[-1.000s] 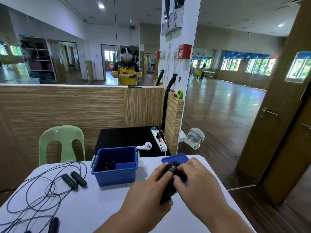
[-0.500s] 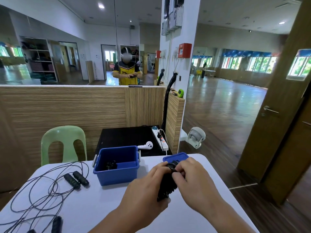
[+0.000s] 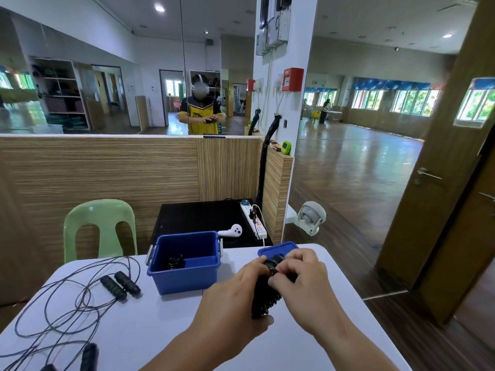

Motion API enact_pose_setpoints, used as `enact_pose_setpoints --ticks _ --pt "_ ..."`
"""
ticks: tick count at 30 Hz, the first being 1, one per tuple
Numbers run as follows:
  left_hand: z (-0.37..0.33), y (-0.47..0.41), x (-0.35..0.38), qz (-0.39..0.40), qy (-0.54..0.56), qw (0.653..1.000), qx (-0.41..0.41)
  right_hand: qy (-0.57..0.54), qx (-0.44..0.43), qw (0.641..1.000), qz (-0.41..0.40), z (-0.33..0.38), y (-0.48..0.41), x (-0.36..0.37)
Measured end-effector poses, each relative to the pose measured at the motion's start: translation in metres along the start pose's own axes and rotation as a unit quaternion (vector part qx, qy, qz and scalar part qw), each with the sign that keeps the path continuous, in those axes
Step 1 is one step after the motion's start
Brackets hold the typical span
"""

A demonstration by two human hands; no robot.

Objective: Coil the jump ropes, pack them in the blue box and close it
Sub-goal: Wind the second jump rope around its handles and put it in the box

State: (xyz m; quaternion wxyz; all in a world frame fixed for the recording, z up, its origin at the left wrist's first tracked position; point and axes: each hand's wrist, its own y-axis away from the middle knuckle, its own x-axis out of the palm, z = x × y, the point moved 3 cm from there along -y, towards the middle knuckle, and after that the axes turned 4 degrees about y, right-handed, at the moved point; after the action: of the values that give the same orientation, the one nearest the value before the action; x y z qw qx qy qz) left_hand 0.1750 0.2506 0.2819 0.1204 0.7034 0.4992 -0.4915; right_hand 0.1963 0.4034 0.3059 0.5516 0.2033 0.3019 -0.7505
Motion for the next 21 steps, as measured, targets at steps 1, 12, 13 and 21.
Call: enact_pose_setpoints --ticks 1,12,13,21 --pt "0.0 0.0 0.0 0.001 0.003 1.0 -0.004 0.008 -0.002 1.0 0.0 0.001 0.001 0.001" --pt "-0.009 0.004 -0.014 -0.007 0.044 0.999 0.025 0.026 -0.003 1.0 -0.007 0.003 0.004 0.002" --pt "-0.008 0.005 -0.015 -0.004 0.045 0.998 0.037 0.023 -0.006 1.0 -0.006 0.004 0.004 0.002" --pt "-0.007 0.004 -0.018 -0.017 0.042 0.997 0.058 0.016 -0.019 0.999 0.038 0.008 0.004 -0.008"
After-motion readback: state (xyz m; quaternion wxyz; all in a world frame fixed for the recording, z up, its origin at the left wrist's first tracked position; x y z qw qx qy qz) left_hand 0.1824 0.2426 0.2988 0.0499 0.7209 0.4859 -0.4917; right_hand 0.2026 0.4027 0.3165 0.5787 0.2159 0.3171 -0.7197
